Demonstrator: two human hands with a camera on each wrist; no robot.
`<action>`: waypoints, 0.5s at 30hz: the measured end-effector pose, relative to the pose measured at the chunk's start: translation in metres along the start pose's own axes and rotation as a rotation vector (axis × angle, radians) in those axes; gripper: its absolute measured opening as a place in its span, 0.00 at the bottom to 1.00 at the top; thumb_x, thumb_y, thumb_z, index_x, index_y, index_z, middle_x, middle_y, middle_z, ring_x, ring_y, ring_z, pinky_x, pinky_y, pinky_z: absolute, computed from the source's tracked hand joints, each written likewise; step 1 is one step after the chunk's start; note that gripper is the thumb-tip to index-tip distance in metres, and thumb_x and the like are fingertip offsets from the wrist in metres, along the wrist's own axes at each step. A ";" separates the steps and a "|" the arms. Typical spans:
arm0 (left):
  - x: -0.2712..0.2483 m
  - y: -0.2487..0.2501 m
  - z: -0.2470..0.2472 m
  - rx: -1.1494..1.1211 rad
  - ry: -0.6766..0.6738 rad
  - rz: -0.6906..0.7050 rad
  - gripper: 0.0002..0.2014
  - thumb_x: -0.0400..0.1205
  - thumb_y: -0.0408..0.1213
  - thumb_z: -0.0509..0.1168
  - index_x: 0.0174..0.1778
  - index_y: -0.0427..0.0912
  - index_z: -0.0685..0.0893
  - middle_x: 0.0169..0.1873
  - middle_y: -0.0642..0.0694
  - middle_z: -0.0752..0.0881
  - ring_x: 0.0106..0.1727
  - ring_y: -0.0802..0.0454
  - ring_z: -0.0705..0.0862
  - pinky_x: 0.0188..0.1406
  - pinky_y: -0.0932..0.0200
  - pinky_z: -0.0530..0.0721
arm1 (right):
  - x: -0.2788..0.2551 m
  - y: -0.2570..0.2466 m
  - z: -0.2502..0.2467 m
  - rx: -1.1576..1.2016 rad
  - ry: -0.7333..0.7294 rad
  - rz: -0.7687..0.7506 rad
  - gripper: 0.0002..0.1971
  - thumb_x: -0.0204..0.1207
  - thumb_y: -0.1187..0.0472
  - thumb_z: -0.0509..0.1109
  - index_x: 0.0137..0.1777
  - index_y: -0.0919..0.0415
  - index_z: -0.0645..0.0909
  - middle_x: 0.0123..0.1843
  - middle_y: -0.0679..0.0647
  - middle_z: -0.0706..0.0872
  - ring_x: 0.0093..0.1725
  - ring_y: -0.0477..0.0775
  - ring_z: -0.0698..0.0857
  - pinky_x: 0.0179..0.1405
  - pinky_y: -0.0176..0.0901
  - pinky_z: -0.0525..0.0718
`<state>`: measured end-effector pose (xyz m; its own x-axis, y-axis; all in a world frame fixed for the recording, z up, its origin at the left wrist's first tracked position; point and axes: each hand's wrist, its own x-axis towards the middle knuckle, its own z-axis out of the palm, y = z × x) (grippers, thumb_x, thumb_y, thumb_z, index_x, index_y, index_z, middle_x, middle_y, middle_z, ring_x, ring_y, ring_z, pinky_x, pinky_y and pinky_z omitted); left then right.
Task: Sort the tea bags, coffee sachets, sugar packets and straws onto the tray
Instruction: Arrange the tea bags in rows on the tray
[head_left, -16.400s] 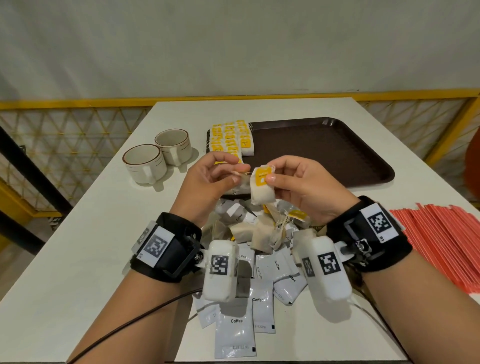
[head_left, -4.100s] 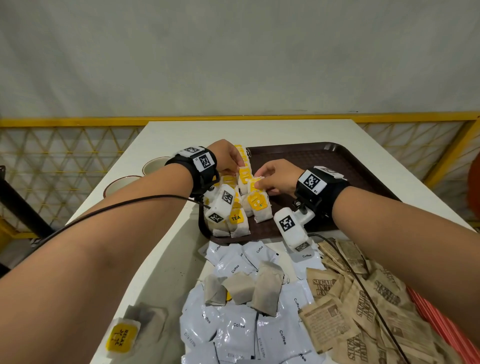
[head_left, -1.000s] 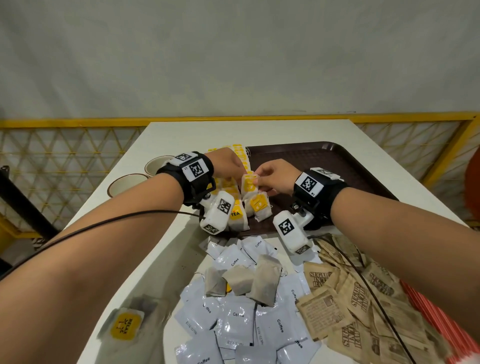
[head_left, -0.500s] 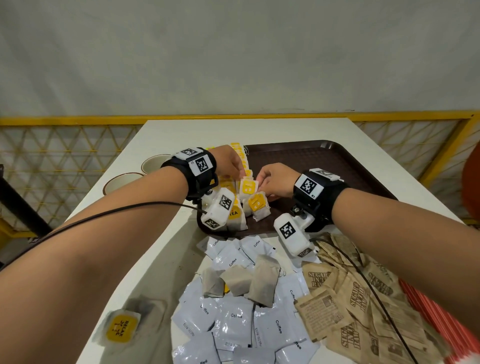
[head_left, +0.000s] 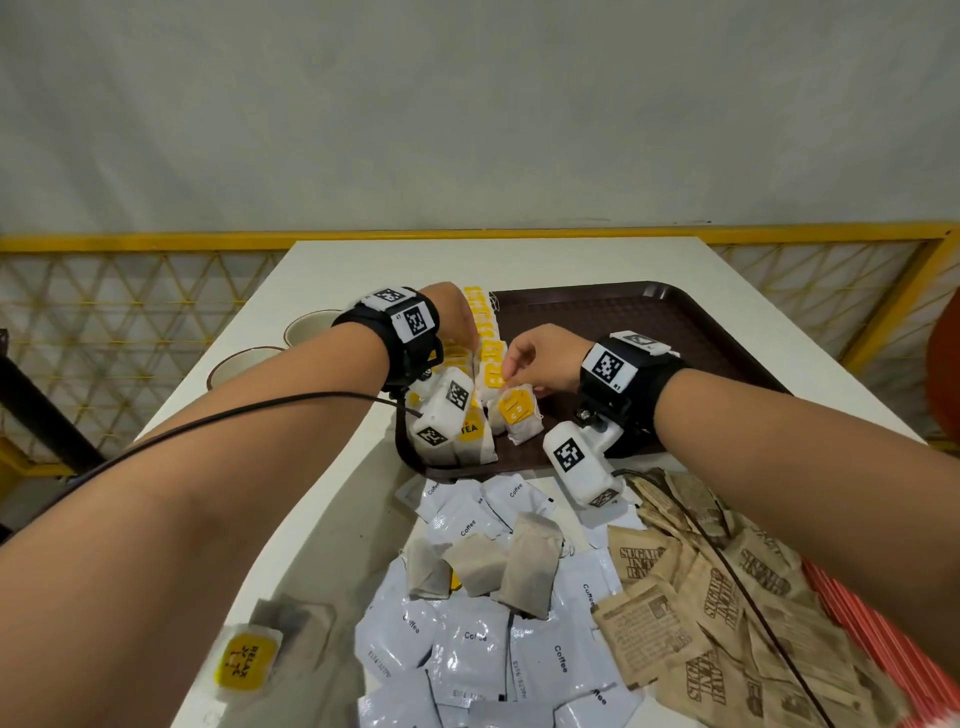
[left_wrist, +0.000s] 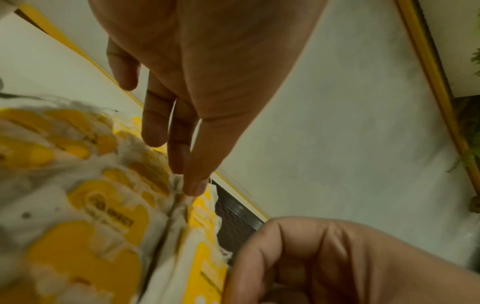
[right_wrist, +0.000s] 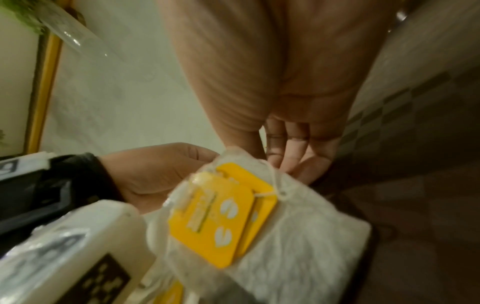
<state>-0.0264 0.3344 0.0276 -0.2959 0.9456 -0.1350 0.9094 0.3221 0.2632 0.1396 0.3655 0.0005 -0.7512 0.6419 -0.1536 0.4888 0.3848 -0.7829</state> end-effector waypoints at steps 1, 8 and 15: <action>0.002 0.001 0.001 0.008 0.006 -0.005 0.14 0.78 0.41 0.70 0.56 0.38 0.88 0.56 0.42 0.87 0.58 0.44 0.84 0.61 0.50 0.82 | 0.001 -0.001 0.000 -0.014 -0.003 0.000 0.11 0.72 0.72 0.76 0.33 0.60 0.80 0.22 0.46 0.80 0.16 0.37 0.77 0.19 0.29 0.76; 0.016 0.009 0.001 0.067 0.015 -0.051 0.17 0.81 0.43 0.67 0.59 0.35 0.86 0.58 0.40 0.86 0.60 0.43 0.84 0.59 0.52 0.82 | 0.007 0.000 -0.002 -0.061 -0.017 -0.001 0.10 0.72 0.71 0.76 0.35 0.60 0.80 0.30 0.53 0.81 0.17 0.37 0.77 0.22 0.31 0.79; 0.024 0.014 0.006 0.260 -0.052 -0.075 0.16 0.84 0.43 0.61 0.56 0.34 0.85 0.45 0.41 0.81 0.46 0.44 0.79 0.52 0.54 0.81 | 0.010 0.001 -0.001 -0.105 0.000 -0.011 0.10 0.72 0.69 0.77 0.35 0.58 0.79 0.30 0.51 0.80 0.16 0.35 0.77 0.21 0.28 0.77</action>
<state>-0.0188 0.3611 0.0229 -0.3561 0.9138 -0.1951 0.9319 0.3627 -0.0021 0.1328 0.3731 -0.0013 -0.7571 0.6369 -0.1453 0.5239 0.4591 -0.7174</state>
